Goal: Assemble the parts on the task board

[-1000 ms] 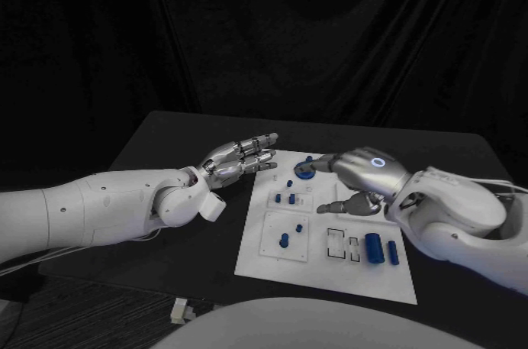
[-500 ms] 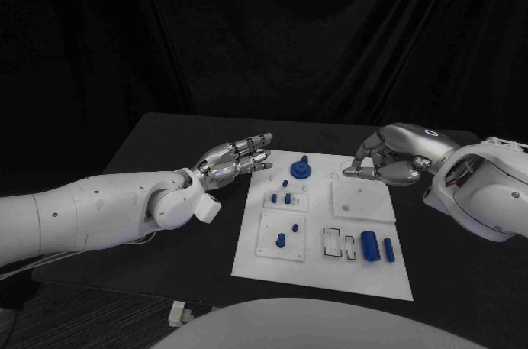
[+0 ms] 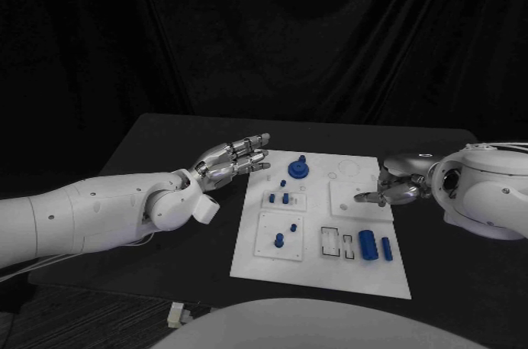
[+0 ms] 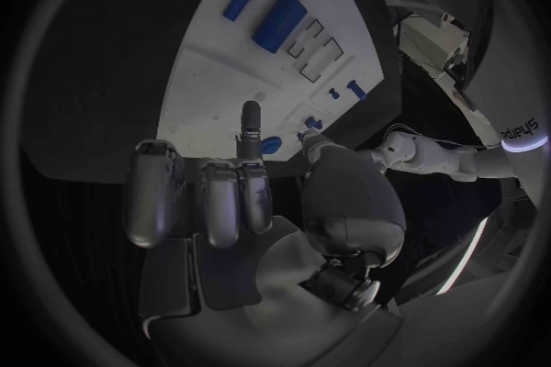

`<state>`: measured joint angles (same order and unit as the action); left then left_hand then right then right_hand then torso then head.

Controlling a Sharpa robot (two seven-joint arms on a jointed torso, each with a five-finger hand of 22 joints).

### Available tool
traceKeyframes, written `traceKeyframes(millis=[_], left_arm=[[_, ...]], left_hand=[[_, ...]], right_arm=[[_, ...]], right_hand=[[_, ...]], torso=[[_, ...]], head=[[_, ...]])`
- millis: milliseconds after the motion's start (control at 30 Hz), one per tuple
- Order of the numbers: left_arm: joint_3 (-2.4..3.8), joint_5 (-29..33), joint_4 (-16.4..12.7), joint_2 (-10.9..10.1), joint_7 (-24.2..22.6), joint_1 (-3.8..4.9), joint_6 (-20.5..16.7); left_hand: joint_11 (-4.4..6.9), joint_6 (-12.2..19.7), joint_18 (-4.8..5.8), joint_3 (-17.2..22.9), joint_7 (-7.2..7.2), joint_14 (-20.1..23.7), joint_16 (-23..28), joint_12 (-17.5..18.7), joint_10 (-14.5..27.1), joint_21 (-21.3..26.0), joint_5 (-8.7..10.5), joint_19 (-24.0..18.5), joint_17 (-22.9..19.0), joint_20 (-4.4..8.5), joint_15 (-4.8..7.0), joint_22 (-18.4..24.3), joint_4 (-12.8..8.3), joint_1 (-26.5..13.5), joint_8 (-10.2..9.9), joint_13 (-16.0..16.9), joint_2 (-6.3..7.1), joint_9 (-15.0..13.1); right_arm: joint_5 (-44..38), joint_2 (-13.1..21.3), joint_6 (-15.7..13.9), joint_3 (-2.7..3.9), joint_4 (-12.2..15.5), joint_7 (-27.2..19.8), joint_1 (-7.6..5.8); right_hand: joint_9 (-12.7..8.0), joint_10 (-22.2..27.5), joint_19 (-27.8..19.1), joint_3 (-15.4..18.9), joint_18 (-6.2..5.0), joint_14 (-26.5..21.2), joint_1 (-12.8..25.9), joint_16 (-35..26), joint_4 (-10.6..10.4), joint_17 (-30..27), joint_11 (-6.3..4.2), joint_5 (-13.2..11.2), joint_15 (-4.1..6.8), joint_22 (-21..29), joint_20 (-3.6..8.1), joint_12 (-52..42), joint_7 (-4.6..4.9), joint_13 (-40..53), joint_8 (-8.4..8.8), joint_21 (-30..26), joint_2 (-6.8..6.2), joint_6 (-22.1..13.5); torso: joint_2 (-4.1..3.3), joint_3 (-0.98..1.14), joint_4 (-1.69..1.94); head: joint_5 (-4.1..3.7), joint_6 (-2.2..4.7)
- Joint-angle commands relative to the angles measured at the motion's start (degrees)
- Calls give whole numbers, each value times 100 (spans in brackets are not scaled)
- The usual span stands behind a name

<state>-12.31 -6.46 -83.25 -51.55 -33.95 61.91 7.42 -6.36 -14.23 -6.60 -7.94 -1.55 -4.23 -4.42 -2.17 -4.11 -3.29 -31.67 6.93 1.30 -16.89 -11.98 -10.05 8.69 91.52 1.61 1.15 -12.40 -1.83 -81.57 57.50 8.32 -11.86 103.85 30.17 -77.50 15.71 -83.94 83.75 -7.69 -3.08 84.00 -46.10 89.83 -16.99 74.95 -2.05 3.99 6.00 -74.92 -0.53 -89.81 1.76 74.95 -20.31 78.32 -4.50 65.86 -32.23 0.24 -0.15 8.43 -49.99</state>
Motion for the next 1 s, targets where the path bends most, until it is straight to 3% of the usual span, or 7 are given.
traceKeyframes(millis=[33,333,567,1000], left_arm=[[6,11,-9,16,-134,-8,5],[6,11,-15,9,-142,-9,3],[6,11,-10,16,-142,-9,14],[6,11,-4,25,-124,-13,36]], left_hand=[[-10,-20,30,18,-34,-25,-28,-23,-42,-28,-23,23,7,5,-31,-5,-26,4,33,7,-39,-6],[-10,-20,30,18,-34,-25,-28,-23,-42,-28,-23,23,7,5,-31,-5,-26,4,33,7,-39,-6],[-22,-20,31,22,-29,-30,-31,-27,-49,-31,-24,29,7,5,-36,-4,-33,-1,32,8,-36,-5],[-28,-17,33,23,-29,-29,-30,-28,-50,-29,-25,24,6,5,-39,5,-35,-2,32,8,-35,-5]], right_arm=[[174,-54,774,4,-46,529,25],[615,-188,1034,4,-185,621,57],[688,-242,901,3,-232,640,113],[742,-352,489,3,-337,627,419]], right_hand=[[18,-606,293,22,96,600,7,17,15,1505,4,51,-37,-1231,-21,-19,-12,1505,61,67,90,89],[85,-606,274,84,93,600,-128,17,27,1505,-54,271,12,-1231,8,-19,-78,1505,157,125,173,401],[103,-606,279,109,97,600,-137,17,26,1505,-58,272,28,-1237,20,-19,-79,1505,182,155,152,398],[291,-606,242,147,85,600,-357,17,31,1505,-62,287,48,-1219,47,-19,-77,1505,218,126,107,324]], torso=[[2,5,5],[0,5,4],[0,6,7],[0,4,2]], head=[[-4,-1],[-4,-1],[-15,-1],[-1,-1]])
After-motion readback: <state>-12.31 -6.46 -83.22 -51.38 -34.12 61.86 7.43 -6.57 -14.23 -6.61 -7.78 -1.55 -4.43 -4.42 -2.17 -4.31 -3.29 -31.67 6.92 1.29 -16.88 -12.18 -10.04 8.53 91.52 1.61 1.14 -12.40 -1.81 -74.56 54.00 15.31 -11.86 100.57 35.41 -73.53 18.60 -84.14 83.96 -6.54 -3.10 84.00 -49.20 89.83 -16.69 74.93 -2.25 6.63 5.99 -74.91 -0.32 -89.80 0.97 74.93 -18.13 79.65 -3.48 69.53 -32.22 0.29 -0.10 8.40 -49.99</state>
